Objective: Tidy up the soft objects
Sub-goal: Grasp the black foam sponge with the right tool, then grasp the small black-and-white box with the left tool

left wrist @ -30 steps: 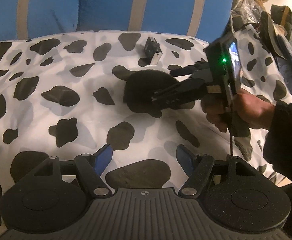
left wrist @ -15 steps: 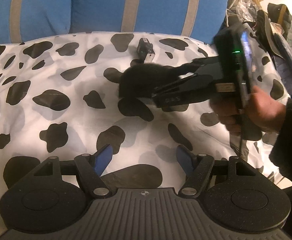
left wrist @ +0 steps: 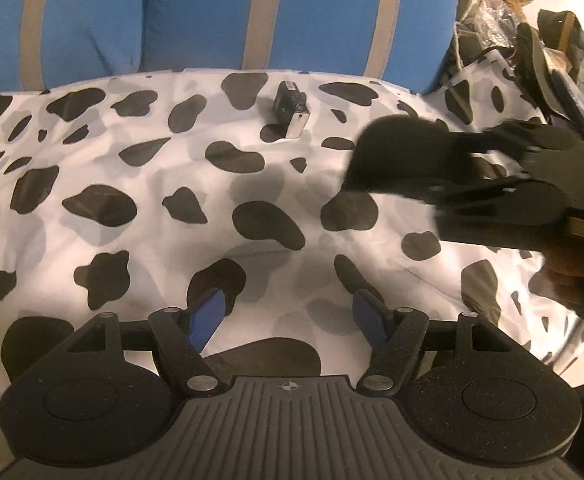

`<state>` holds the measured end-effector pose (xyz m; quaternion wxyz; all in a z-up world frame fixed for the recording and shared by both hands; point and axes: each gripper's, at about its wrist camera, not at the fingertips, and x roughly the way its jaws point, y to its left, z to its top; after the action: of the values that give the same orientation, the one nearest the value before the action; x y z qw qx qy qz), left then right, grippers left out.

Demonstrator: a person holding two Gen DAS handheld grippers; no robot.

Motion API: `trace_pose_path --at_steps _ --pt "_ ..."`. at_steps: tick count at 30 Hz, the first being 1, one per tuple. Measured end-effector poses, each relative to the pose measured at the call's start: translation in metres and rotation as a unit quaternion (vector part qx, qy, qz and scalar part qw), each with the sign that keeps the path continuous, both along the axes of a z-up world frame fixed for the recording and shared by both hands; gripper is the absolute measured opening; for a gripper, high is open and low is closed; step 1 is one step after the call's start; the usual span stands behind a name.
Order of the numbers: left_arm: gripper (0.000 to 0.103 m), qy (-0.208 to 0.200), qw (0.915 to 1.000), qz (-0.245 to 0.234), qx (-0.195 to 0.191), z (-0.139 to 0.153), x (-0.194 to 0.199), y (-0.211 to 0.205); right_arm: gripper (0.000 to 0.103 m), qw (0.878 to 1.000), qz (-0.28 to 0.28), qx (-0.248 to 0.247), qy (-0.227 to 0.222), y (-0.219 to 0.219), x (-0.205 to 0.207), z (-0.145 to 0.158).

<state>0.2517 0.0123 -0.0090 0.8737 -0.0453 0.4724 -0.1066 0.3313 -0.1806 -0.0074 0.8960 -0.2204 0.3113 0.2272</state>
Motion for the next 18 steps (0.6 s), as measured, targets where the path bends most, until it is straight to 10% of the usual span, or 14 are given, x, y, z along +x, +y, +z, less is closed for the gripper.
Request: trace_pose_path --at_steps 18 --pt "0.07 -0.055 0.9984 0.001 -0.015 0.003 -0.009 -0.012 0.074 0.995 -0.071 -0.042 -0.057 -0.05 -0.072 0.027"
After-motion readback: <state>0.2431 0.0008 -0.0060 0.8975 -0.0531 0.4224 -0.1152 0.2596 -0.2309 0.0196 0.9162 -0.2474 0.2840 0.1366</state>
